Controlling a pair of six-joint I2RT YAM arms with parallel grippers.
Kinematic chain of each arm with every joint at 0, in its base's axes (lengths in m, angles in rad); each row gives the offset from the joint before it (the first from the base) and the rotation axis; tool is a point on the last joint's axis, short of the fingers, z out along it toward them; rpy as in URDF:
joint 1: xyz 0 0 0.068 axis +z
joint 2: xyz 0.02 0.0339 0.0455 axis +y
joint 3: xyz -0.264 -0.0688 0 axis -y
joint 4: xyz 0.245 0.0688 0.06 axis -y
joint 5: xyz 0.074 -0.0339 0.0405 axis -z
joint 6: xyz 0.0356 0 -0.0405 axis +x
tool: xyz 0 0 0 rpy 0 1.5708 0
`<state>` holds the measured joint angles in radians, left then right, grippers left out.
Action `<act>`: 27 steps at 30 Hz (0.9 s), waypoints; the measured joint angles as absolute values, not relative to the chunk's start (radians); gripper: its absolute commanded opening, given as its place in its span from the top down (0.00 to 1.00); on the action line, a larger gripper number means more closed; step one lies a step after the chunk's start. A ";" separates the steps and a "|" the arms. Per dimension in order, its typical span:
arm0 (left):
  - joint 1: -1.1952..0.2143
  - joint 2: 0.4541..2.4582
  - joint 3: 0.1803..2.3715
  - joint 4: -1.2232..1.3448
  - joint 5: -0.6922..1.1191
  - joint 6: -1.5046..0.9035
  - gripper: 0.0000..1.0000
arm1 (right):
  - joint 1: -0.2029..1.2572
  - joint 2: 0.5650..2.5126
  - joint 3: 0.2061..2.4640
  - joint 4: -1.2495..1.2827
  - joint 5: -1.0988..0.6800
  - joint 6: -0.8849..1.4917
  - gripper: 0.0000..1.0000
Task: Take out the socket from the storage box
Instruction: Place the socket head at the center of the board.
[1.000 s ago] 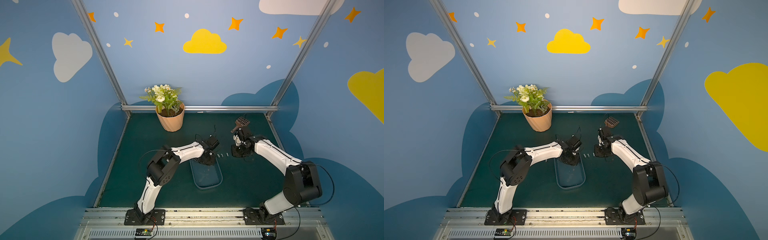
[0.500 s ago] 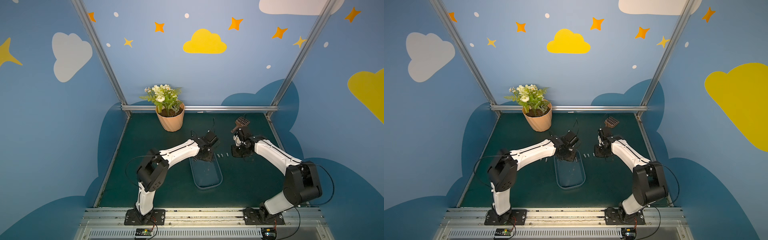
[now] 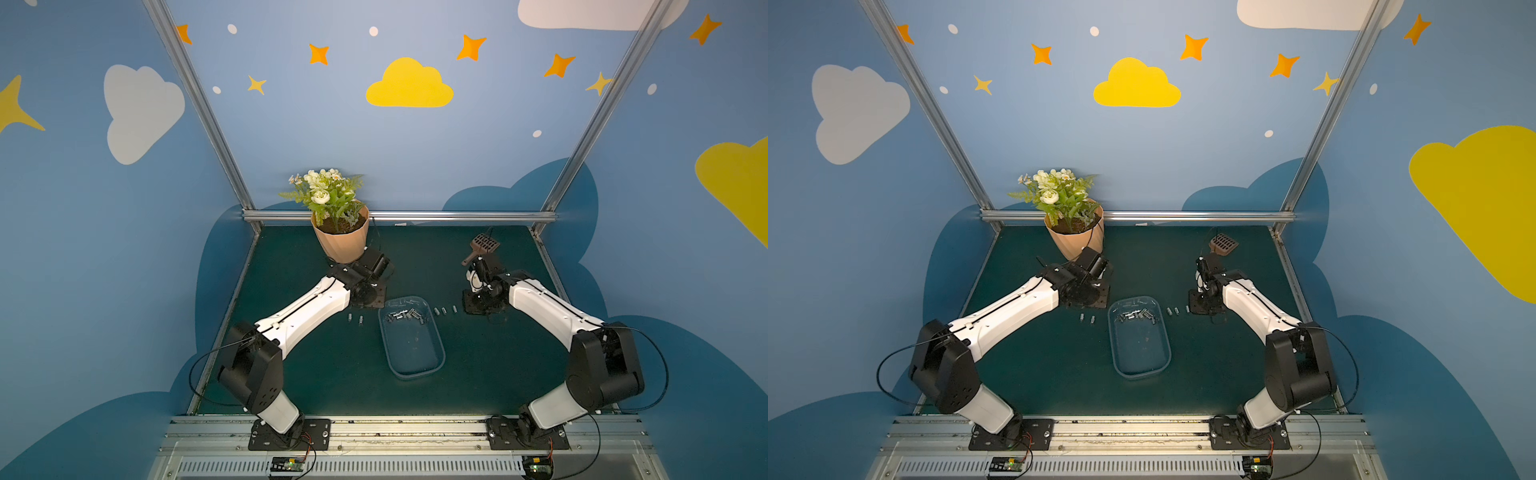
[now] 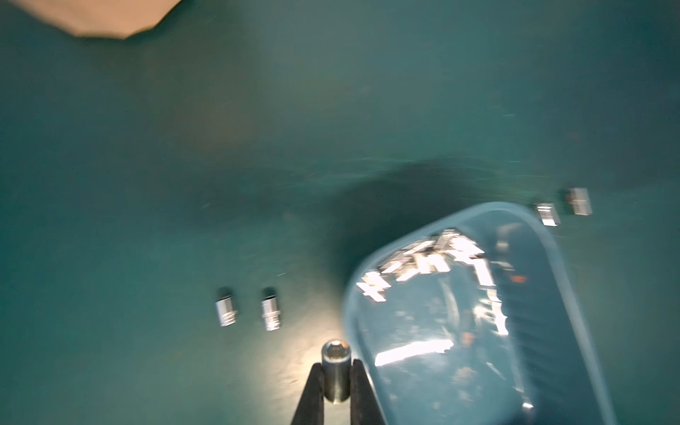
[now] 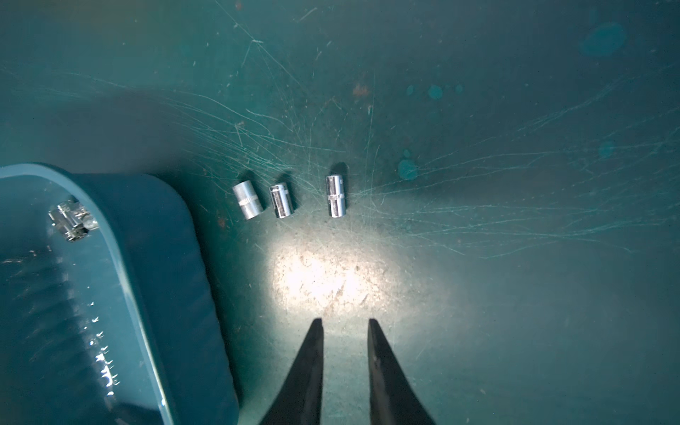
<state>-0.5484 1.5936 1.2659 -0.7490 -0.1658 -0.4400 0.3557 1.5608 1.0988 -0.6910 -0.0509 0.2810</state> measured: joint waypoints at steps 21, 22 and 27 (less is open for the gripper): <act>-0.290 1.724 1.056 -0.636 -0.078 -0.404 0.89 | 0.356 1.561 1.093 -0.684 -0.054 0.281 0.77; -0.290 1.740 1.056 -0.632 -0.073 -0.403 0.89 | 0.356 1.561 1.093 -0.684 -0.054 0.281 0.77; -0.290 1.766 1.060 -0.614 -0.059 -0.400 0.89 | 0.356 1.561 1.093 -0.684 -0.054 0.281 0.77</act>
